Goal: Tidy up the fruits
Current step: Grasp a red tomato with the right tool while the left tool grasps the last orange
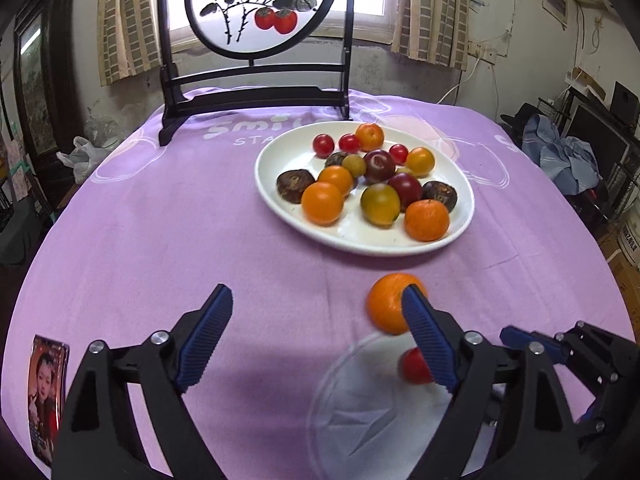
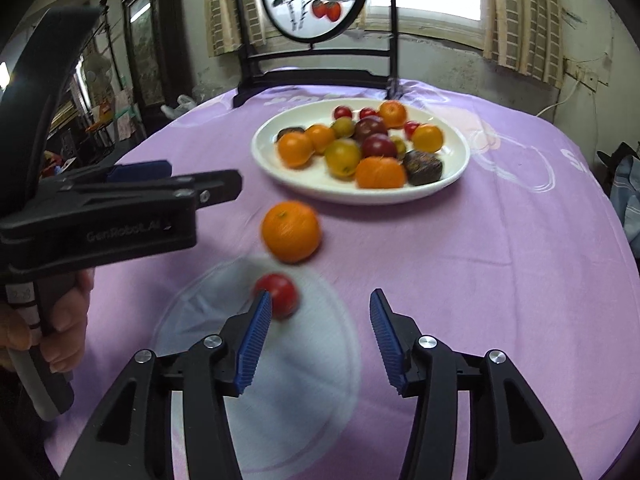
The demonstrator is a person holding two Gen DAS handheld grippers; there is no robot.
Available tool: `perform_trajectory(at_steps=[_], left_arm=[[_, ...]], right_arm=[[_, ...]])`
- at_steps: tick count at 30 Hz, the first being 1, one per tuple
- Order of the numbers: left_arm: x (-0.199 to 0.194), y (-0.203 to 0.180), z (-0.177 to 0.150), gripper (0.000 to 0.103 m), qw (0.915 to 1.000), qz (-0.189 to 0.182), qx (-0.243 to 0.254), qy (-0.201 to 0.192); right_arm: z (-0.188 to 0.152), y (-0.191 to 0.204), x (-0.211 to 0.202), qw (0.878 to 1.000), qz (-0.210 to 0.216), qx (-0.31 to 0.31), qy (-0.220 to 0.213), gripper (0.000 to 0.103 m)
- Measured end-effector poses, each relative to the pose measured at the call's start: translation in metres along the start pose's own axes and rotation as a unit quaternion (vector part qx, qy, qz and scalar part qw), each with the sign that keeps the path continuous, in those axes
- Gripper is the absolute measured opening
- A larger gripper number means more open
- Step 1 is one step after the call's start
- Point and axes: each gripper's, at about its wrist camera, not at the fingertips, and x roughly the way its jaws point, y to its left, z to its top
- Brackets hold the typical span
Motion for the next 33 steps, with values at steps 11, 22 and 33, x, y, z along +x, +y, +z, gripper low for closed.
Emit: perform_trajectory(at_steps=[11, 22, 33], left_arm=[[0.008, 0.027, -0.012, 0.086, 0.9998, 0.000, -0.022, 0.002], [0.018, 0.033, -0.014, 0.086, 0.9982, -0.029, -0.045, 0.028], [0.021, 0.010, -0.019, 0.086, 0.9990, -0.027, -0.008, 0.035]], right_arm=[[-0.004, 0.028, 0.031, 0.999, -0.014, -0.031, 0.039, 0.052], [0.011, 0.027, 0.042, 0.999, -0.024, -0.026, 0.030, 0.031], [0.001, -0.001, 0.018, 0.999, -0.024, -0.002, 0.022, 0.031]])
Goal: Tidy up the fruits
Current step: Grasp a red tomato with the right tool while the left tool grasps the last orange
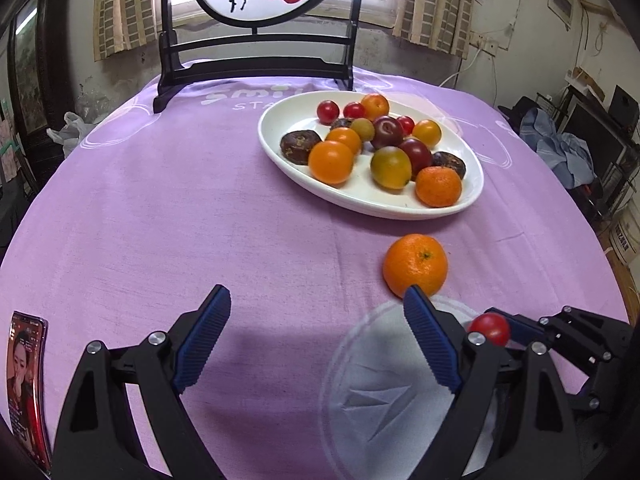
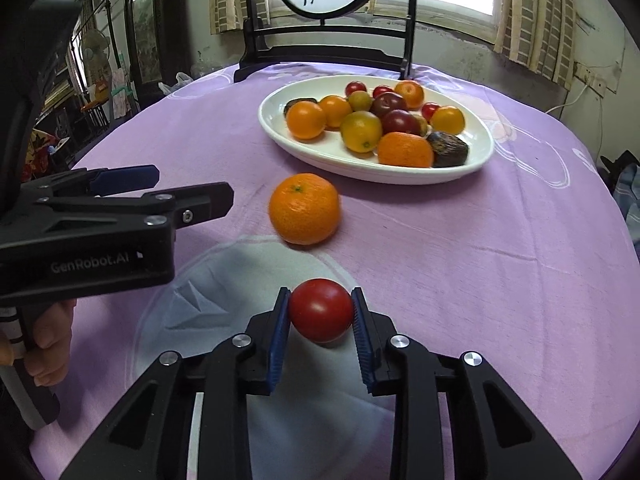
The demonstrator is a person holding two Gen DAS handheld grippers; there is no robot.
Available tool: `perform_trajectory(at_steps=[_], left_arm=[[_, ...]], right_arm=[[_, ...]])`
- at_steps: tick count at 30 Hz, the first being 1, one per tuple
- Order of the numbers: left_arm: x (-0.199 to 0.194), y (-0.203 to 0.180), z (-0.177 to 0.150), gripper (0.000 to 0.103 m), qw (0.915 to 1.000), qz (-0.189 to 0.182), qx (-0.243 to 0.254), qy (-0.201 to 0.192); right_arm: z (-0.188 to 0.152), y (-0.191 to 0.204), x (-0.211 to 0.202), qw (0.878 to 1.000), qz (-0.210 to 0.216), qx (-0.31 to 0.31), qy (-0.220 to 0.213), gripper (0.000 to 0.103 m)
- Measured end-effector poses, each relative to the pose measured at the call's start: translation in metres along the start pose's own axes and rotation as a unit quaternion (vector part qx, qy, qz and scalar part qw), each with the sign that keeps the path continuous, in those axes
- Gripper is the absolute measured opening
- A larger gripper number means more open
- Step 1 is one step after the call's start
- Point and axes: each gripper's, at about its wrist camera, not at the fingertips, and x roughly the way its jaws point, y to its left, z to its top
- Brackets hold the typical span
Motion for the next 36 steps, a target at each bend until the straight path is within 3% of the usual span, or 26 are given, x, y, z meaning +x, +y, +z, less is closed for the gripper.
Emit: perform_trajectory(at_steps=[9, 19, 33, 36], left_arm=[[0.010, -0.041, -0.007, 0.086, 0.9988, 0.003, 0.047, 0.016], [0.039, -0.075, 0.000, 0.083, 0.9967, 0.009, 0.075, 0.032], [0.069, -0.076, 0.020, 0.077, 0.9969, 0.018, 0.066, 0.038], [0.066, -0.079, 0.022, 0.054, 0.9966, 0.013, 0.076, 0.029]], right_arm=[[-0.012, -0.042, -0.010, 1.000, -0.014, 0.022, 0.002, 0.031], [-0.018, -0.058, -0.013, 1.000, -0.017, 0.023, 0.007, 0.031], [-0.020, -0.061, -0.008, 0.999, -0.010, 0.028, 0.012, 0.031], [-0.020, -0.061, -0.008, 0.999, -0.009, 0.029, 0.011, 0.031]])
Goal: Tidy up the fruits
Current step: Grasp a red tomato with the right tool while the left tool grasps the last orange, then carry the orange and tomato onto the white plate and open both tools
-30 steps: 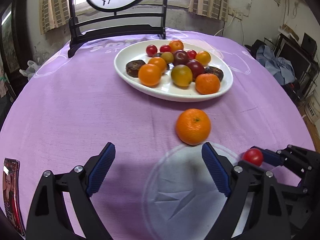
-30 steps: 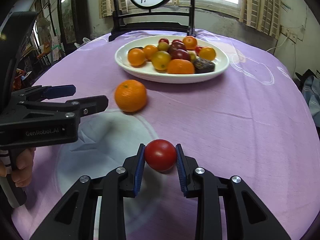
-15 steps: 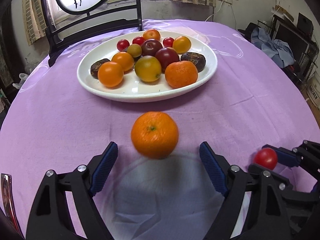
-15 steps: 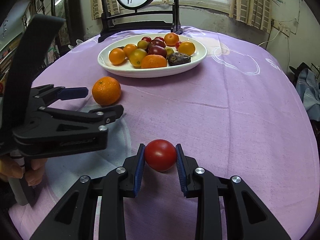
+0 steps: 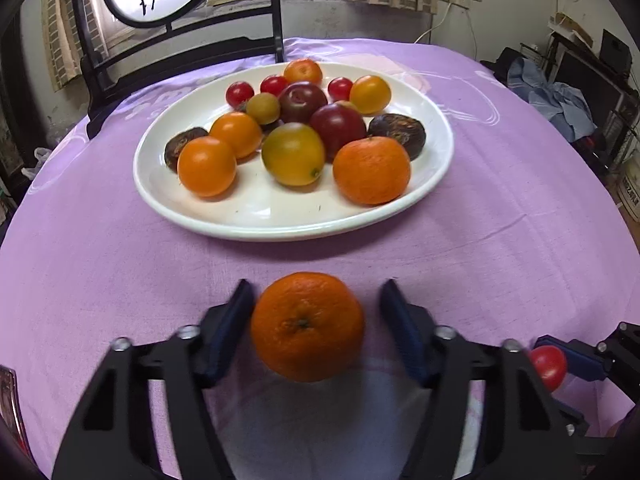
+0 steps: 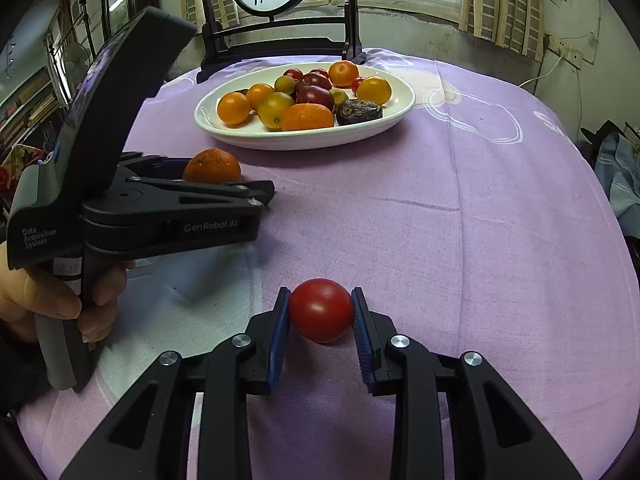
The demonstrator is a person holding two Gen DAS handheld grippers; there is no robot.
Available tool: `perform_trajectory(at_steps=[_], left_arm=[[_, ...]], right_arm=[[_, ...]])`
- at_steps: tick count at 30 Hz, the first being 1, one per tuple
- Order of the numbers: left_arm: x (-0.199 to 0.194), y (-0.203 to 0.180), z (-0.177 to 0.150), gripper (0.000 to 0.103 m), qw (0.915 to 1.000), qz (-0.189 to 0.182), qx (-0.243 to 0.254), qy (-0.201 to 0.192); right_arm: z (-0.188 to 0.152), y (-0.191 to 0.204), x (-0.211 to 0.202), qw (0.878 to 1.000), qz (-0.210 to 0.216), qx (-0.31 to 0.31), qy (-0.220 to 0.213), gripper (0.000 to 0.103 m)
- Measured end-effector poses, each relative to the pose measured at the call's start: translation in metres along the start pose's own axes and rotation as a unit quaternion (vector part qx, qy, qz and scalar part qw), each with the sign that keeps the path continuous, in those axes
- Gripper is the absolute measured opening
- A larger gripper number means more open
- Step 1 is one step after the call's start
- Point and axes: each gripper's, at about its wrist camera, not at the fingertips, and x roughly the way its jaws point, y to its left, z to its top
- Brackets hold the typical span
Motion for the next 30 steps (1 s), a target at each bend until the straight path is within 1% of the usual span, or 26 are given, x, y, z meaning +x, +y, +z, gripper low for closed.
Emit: perform_trajectory(at_steps=[1, 3, 10, 12, 14, 19, 23, 26, 30], left_arm=[[-0.002, 0.000, 0.000, 0.045, 1.0000, 0.002, 0.003, -0.002], [-0.004, 0.003, -0.001, 0.044, 0.9999, -0.007, -0.005, 0.005], [-0.020, 0.018, -0.012, 0.044, 0.9990, -0.022, -0.035, 0.018], [-0.028, 0.024, -0.013, 0.044, 0.9987, -0.031, -0.037, 0.016], [-0.039, 0.031, -0.010, 0.044, 0.9986, -0.032, -0.041, 0.009], [-0.071, 0.048, 0.014, 0.043, 0.9987, -0.024, -0.033, -0.030], [-0.084, 0.060, 0.042, 0.043, 0.9978, -0.012, -0.035, -0.056], [-0.081, 0.067, 0.062, 0.043, 0.9969, -0.005, -0.041, -0.066], [-0.064, 0.076, 0.083, 0.043, 0.9966, -0.001, -0.053, -0.063]], right_arm=[[0.000, 0.000, 0.000, 1.000, 0.001, 0.001, 0.000, 0.031], [0.000, 0.000, 0.000, 1.000, 0.001, 0.002, 0.000, 0.031], [0.001, 0.001, -0.002, 1.000, -0.002, 0.005, -0.004, 0.031], [0.003, 0.002, -0.007, 1.000, 0.000, 0.003, -0.012, 0.031], [0.008, 0.005, -0.015, 1.000, 0.002, -0.001, -0.025, 0.031], [0.034, 0.010, -0.031, 0.998, -0.004, -0.016, -0.057, 0.031], [0.068, 0.016, -0.037, 0.996, -0.007, -0.029, -0.083, 0.031], [0.094, 0.016, -0.034, 0.995, -0.004, -0.031, -0.094, 0.031], [0.120, 0.013, -0.020, 0.995, -0.002, -0.026, -0.098, 0.031]])
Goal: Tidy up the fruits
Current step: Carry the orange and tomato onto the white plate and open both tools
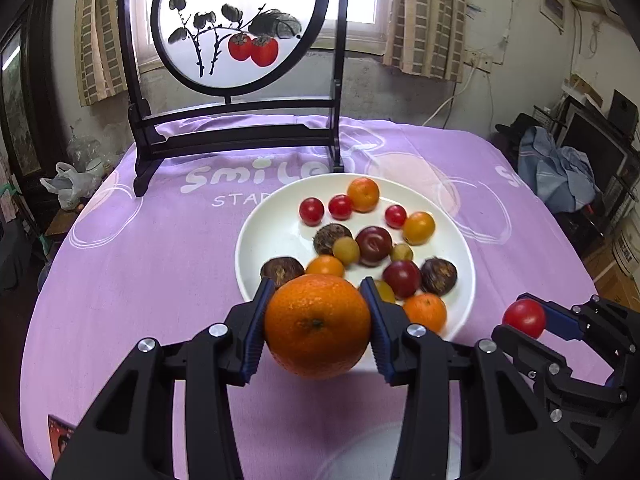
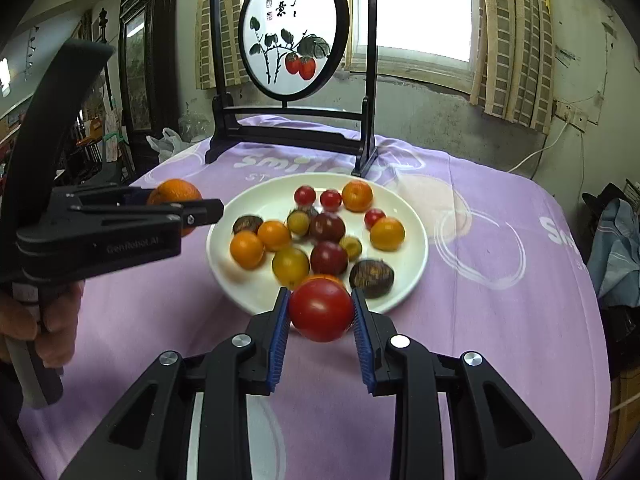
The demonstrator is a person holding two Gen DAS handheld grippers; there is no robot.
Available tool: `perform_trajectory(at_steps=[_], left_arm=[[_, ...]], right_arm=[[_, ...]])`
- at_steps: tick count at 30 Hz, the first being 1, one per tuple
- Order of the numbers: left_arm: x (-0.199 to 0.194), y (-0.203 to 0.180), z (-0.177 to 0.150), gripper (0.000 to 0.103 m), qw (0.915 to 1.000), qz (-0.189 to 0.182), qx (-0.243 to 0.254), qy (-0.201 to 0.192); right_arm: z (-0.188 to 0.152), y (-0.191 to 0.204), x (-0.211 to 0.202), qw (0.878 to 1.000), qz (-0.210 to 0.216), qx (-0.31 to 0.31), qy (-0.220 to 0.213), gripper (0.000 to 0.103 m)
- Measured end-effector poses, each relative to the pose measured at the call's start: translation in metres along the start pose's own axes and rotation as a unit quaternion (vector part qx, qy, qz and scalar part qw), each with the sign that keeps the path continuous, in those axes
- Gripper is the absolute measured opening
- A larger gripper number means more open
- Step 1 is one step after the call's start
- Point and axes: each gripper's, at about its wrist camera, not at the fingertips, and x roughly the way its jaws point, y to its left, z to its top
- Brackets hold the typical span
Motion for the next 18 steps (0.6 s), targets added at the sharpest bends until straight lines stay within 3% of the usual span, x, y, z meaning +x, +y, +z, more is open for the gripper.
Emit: perform_trajectory(at_steps=[14, 15, 17, 18], left_arm=[[0.096, 0.001, 0.024, 0.044, 0.9990, 0.011, -0.013, 0.040], [0.100, 0.000, 0.024, 0.044, 0.9989, 0.010, -0.013, 0.044], [0.103, -0.002, 0.023, 0.046, 0.9989, 0.008, -0.013, 0.044], [0.103, -0.002, 0.023, 0.048, 0.9991, 0.011, -0.013, 0.040]], right_arm=[[0.025, -0.022, 0.103, 0.999, -0.014, 0.041, 0.026, 0.031], [0.025, -0.023, 0.106, 0.999, -0.011, 0.047, 0.025, 0.032], [0.025, -0.026, 0.109, 0.998, -0.004, 0.057, 0.023, 0.046], [0.025, -0.028, 0.110, 0.998, -0.006, 0.060, 0.023, 0.046]])
